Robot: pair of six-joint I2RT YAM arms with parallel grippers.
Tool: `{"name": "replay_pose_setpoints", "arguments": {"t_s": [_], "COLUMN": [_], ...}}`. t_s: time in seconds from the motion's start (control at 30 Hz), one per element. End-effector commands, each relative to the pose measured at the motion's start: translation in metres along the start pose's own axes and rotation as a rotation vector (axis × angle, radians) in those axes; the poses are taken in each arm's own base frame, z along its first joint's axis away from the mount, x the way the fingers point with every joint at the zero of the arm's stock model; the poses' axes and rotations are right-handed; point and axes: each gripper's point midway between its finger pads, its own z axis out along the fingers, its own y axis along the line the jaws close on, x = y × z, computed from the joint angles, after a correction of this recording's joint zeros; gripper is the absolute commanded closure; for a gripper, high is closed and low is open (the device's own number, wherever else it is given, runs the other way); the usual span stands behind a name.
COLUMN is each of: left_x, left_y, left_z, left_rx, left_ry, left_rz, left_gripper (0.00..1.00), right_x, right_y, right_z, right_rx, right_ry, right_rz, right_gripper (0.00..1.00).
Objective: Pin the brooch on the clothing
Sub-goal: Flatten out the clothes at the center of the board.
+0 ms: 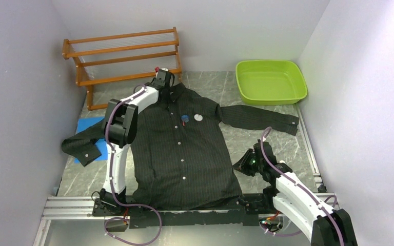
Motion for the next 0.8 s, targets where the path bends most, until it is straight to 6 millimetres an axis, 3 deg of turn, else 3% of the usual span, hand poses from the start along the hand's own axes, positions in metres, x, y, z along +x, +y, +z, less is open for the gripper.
{"name": "replay_pose_setpoints", "arguments": {"t_s": [0.0, 0.17, 0.3, 0.47, 0.57, 0.67, 0.77], "left_x": [-0.008, -0.021, -0.025, -0.038, -0.041, -0.032, -0.022], "left_y": [-0.003, -0.006, -0.006, -0.012, -0.014, -0.007, 0.007], "left_z": [0.025, 0.032, 0.024, -0.021, -0.058, -0.092, -0.121], "left_rx": [-0.031, -0.039, -0.032, 0.074, 0.148, 0.177, 0.162], "left_ry": [-0.016, -0.041, -0.054, -0.121, -0.148, -0.146, -0.138], "left_rz": [0.036, 0.047, 0.036, 0.016, -0.002, -0.021, -0.036], "left_gripper": [0.97, 0.97, 0.93, 0.44, 0.24, 0.12, 0.06], "right_x": [0.0, -0.008, -0.009, -0.018, -0.026, -0.033, -0.039], "right_y": [-0.02, -0.011, -0.001, 0.016, 0.024, 0.033, 0.039], "right_z": [-0.012, -0.019, -0.021, -0.024, -0.025, -0.025, -0.023], "right_rx": [0.124, 0.101, 0.062, 0.01, -0.004, -0.017, -0.019], "right_ry": [-0.007, -0.031, -0.027, -0.04, -0.056, -0.066, -0.068], "right_rz": [-0.022, -0.043, -0.058, -0.112, -0.155, -0.191, -0.221], "right_gripper": [0.82, 0.81, 0.79, 0.73, 0.69, 0.66, 0.63]}}
